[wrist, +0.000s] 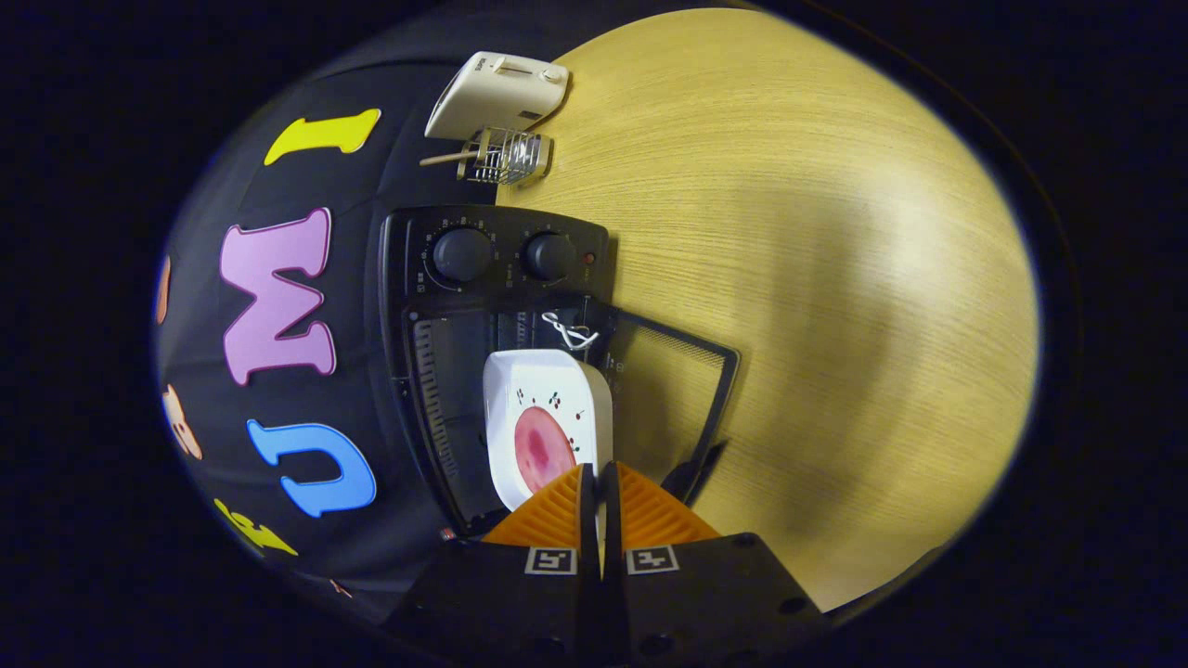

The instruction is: Open the toaster oven, put the food inside, and close the toaster oven door.

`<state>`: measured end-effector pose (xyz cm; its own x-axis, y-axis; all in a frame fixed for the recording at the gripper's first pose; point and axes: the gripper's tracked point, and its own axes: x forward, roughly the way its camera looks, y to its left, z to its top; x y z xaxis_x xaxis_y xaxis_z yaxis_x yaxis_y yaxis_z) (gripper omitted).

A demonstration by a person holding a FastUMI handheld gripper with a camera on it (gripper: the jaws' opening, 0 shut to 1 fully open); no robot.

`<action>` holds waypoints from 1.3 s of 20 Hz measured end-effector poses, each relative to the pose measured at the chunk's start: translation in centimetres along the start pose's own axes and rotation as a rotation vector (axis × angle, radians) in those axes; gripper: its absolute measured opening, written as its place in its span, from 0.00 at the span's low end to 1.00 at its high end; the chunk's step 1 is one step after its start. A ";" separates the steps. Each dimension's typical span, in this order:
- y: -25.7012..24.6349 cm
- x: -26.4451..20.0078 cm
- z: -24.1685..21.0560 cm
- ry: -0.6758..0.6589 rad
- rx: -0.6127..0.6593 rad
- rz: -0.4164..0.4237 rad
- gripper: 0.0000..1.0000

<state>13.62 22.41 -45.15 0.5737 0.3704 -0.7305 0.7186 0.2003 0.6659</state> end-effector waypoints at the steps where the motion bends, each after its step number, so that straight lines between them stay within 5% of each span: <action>1: 0.2 1.1 -0.2 -0.025 0.019 -0.017 0.05; 14: 5.3 8.1 -1.1 -0.119 0.167 0.053 0.10; 15: 5.6 8.0 -1.5 -0.110 0.169 0.064 0.15; 22: 3.7 5.7 -1.5 -0.069 0.066 0.001 0.99; 26: 3.0 4.0 -2.3 -0.027 -0.093 -0.028 0.99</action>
<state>17.23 26.59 -45.73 0.5655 0.3393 -0.7517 0.6955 0.2937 0.6558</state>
